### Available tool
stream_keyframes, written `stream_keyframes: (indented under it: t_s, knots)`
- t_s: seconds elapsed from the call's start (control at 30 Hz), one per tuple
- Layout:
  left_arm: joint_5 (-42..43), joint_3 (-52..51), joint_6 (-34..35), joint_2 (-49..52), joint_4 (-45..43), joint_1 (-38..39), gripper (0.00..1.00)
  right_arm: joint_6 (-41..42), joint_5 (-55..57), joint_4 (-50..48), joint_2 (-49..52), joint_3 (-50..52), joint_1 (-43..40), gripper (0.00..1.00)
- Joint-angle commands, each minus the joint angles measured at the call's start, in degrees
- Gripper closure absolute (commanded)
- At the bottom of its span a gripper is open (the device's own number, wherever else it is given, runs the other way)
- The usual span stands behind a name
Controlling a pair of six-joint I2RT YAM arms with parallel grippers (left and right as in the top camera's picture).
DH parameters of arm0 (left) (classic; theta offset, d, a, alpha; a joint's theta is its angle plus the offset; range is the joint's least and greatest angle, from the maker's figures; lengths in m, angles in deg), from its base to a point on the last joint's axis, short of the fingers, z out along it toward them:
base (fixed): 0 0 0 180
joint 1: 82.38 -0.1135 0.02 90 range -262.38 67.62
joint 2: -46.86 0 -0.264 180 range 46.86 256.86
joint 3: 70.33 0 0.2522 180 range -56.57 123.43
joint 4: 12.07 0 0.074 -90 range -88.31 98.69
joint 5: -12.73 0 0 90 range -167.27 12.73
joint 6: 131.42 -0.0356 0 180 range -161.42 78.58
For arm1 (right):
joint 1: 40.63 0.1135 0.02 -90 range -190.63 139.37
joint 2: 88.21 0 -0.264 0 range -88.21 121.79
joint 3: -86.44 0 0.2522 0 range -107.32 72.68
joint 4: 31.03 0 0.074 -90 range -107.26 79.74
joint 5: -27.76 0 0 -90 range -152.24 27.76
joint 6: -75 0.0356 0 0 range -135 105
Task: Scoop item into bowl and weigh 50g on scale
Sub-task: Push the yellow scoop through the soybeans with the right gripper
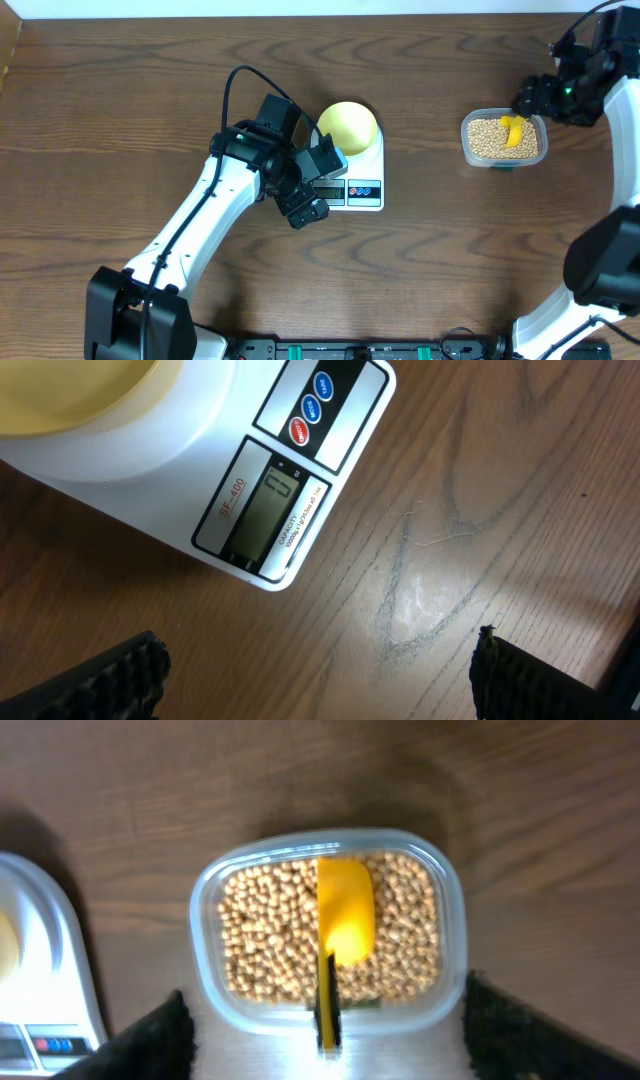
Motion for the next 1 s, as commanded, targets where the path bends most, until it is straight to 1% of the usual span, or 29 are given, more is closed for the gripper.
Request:
stream_keyframes:
  t_s: [0.0,0.1,0.13,0.3,0.43,0.47,0.5,0.57,0.67,0.7,0.73,0.8,0.9,0.97]
  knots:
    - [0.7,-0.13,-0.37,0.37,0.13,-0.2,0.02,-0.9,-1.03,-1.27,0.74,-0.46,0.04,0.01]
    - [0.7,-0.13,-0.39,0.37,0.13,-0.2,0.02,-6.54,-1.01,-1.88,0.74,-0.44,0.66,0.01]
    - [0.7,-0.13,-0.39,0.37,0.13,-0.2,0.02,-7.02,-0.76,-2.12,0.81,-0.26,0.81,0.01]
    - [0.7,-0.13,-0.39,0.37,0.13,-0.2,0.02,-5.97,-0.87,-2.67,0.85,1.29,0.9,0.01]
    - [0.7,-0.13,-0.39,0.37,0.13,-0.2,0.02,-5.88,0.37,-5.51,0.85,4.28,1.46,0.01]
    - [0.7,-0.13,-0.37,0.37,0.13,-0.2,0.02,-5.95,1.33,-6.47,0.85,5.14,1.77,0.04]
    - [0.7,-0.13,-0.39,0.37,0.13,-0.2,0.02,-5.7,2.21,-7.52,0.85,6.01,2.08,0.1]
    - [0.7,-0.13,-0.39,0.37,0.13,-0.2,0.02,-3.76,3.02,-9.33,0.85,7.5,2.51,0.26]
    - [0.7,-0.13,-0.39,0.37,0.13,-0.2,0.02,-2.47,3.04,-10.32,0.85,8.46,2.64,0.65]
    - [0.7,-0.13,-0.39,0.37,0.13,-0.2,0.02,-2.49,3.06,-10.4,0.85,8.46,2.64,0.68]
    - [0.7,-0.13,-0.39,0.37,0.13,-0.2,0.02,-2.51,3.06,-10.6,0.85,8.46,2.64,0.69]
    - [0.7,-0.13,-0.37,0.37,0.13,-0.2,0.02,-2.51,3.04,-11.15,0.85,8.46,2.62,0.69]
    - [0.7,-0.13,-0.37,0.37,0.13,-0.2,0.02,-2.51,3.02,-11.08,0.85,8.46,2.67,0.66]
    - [0.7,-0.13,-0.37,0.37,0.13,-0.2,0.02,-2.54,3.06,-10.86,0.85,8.46,2.67,0.69]
